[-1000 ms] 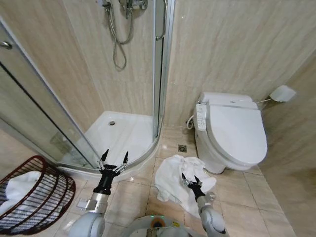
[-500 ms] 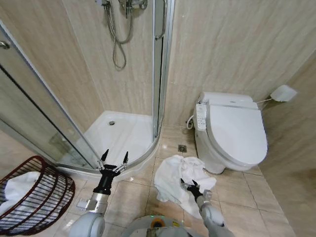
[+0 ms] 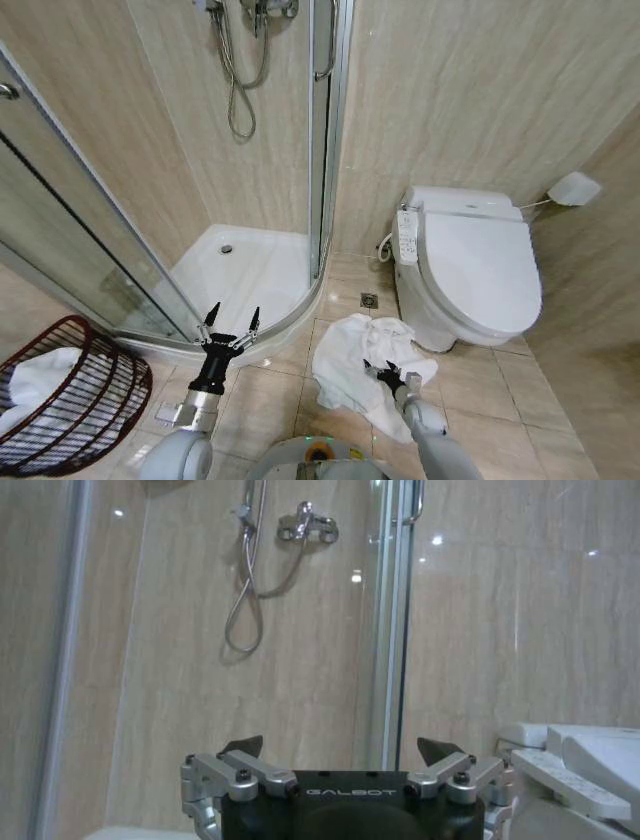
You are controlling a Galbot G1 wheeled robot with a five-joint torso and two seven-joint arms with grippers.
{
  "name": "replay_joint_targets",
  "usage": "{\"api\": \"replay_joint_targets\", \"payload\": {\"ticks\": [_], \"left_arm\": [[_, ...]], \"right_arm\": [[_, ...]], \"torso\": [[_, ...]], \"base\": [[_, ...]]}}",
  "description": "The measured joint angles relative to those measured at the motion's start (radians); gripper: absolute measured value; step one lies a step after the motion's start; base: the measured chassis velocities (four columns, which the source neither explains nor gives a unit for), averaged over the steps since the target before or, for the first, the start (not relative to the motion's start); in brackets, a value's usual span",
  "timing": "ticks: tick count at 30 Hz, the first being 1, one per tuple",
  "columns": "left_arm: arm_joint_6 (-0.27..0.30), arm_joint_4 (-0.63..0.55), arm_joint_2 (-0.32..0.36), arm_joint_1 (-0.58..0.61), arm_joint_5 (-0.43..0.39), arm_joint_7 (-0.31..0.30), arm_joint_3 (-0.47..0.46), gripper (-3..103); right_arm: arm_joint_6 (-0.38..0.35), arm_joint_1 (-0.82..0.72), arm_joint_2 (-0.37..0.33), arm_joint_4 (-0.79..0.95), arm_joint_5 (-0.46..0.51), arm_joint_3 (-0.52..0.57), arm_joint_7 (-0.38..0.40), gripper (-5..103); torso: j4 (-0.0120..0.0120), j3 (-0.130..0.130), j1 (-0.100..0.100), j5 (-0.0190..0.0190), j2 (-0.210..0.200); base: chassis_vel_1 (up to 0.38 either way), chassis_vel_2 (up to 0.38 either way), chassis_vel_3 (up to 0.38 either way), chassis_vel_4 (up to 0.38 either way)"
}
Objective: Discard the used towel into the hamper.
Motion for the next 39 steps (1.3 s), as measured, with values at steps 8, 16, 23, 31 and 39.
{"api": "replay_joint_targets", "payload": {"ticks": [8,16,23,31,39], "left_arm": [[0.0,0.0,0.0,0.0,0.0,0.0,0.0,100],[0.0,0.0,0.0,0.0,0.0,0.0,0.0,100],[0.0,0.0,0.0,0.0,0.0,0.0,0.0,100],[0.0,0.0,0.0,0.0,0.0,0.0,0.0,100],[0.0,0.0,0.0,0.0,0.0,0.0,0.0,100]], "right_arm": [[-0.005,0.014,-0.002,0.029,-0.007,-0.026,-0.007,100],[-0.003,0.062,0.003,-0.042,0.028,-0.045,-0.039,100],[0.003,0.097,0.004,-0.122,0.02,-0.046,-0.042,100],[0.014,0.133,0.004,-0.215,-0.015,-0.034,-0.044,100],[0.03,0.137,-0.006,-0.231,-0.015,-0.029,-0.045,73]], "torso": [[-0.0001,0.0,0.0,0.0,0.0],[0.0,0.0,0.0,0.0,0.0],[0.0,0.0,0.0,0.0001,0.0],[-0.0001,0.0,0.0,0.0,0.0],[0.0,0.0,0.0,0.0,0.0]], "base": [[0.0,0.0,0.0,0.0],[0.0,0.0,0.0,0.0],[0.0,0.0,0.0,0.0],[0.0,0.0,0.0,0.0],[0.0,0.0,0.0,0.0]]}}
